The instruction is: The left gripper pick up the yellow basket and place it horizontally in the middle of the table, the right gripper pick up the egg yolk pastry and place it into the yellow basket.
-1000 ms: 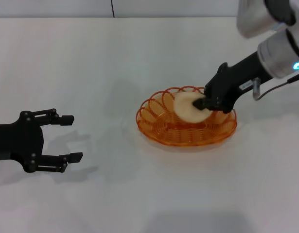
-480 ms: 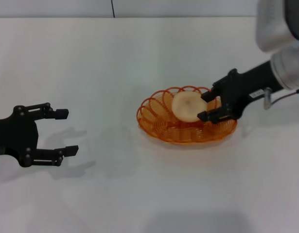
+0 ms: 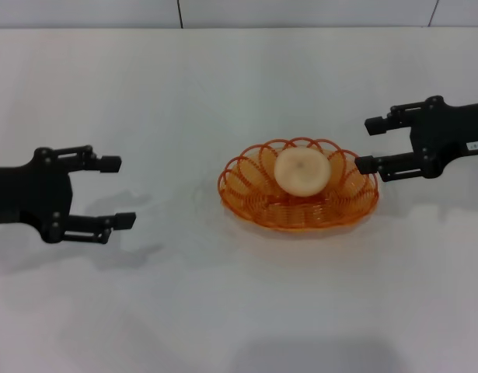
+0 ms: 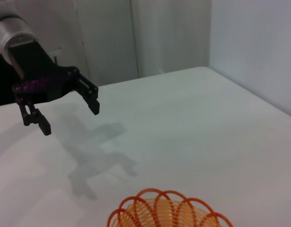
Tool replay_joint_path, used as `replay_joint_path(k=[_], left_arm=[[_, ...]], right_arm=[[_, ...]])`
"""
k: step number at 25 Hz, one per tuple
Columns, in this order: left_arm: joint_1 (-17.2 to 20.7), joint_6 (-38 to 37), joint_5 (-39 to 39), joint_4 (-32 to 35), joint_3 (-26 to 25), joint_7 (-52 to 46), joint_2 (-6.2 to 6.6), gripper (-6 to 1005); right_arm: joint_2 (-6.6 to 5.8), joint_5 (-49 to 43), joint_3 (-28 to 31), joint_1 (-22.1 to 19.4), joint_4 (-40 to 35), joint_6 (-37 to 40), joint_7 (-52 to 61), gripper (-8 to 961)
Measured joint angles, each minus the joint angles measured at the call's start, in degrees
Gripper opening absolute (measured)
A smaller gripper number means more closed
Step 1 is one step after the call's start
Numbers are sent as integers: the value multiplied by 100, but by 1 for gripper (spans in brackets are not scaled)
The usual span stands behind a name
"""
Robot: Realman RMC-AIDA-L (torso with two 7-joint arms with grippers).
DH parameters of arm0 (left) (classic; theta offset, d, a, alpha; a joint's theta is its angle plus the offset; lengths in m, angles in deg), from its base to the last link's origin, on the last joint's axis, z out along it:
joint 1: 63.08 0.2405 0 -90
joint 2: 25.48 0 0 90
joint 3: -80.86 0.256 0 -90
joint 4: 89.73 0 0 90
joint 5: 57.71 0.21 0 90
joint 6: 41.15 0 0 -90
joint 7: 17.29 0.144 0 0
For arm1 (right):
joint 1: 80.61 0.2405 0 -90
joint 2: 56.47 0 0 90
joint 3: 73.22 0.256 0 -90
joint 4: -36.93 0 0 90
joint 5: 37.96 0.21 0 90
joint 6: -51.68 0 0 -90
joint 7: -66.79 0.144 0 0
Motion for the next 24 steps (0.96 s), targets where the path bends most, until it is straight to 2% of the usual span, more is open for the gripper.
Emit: replay_joint_path(k=[6, 11, 16, 24], left_arm=[[-351, 66, 45, -292, 27, -122, 109, 853], [-573, 80, 250, -321, 41, -265, 110, 853], [-609, 87, 300, -352, 44, -273, 123, 853], [-607, 106, 302, -357, 44, -275, 136, 853]], right_arm=[[-38, 3, 76, -7, 393, -11, -458, 681], [-95, 58, 163, 9, 711, -55, -721, 681], [-128, 93, 401, -8, 839, -15, -914, 681], [-150, 81, 426, -31, 842, -2, -939, 681]])
